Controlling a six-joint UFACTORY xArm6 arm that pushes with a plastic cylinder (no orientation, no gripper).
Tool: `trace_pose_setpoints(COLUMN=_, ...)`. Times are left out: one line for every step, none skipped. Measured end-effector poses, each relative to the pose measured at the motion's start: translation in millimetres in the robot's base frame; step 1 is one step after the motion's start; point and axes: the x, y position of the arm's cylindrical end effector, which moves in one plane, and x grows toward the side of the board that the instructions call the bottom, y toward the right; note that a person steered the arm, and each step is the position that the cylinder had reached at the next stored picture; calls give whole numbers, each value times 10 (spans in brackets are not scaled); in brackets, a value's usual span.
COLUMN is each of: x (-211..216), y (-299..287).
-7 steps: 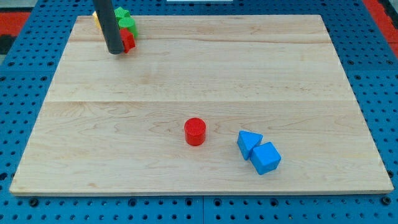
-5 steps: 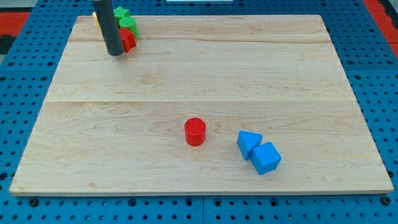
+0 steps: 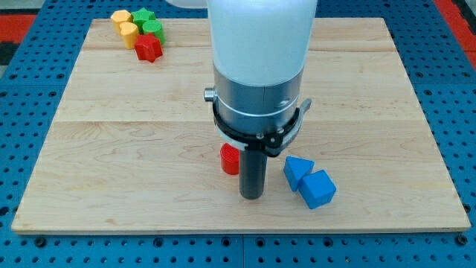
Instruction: Move the red circle towards the green circle and red star
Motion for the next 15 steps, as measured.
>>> trace_pose_setpoints(x=-192, y=-119)
trace_pose_setpoints(x=-272, y=-307)
trace_pose_setpoints(x=-597, y=-615)
trace_pose_setpoints(x=-964, y=-770)
trace_pose_setpoints(x=-1109, y=-643)
trace_pose_setpoints(x=-1239, y=-488)
trace_pose_setpoints(x=-1318, y=-392)
trace_pose_setpoints(x=-1585, y=-394)
trace_pose_setpoints(x=-1799, y=-303)
trace_pose_setpoints(x=-1768, y=91)
trace_pose_setpoints(x=-1858, y=278)
trace_pose_setpoints(x=-2063, y=201)
trace_pose_setpoints(x=-2065, y=-210)
trace_pose_setpoints(x=-2136, y=-595)
trace_pose_setpoints(x=-2261, y=-655)
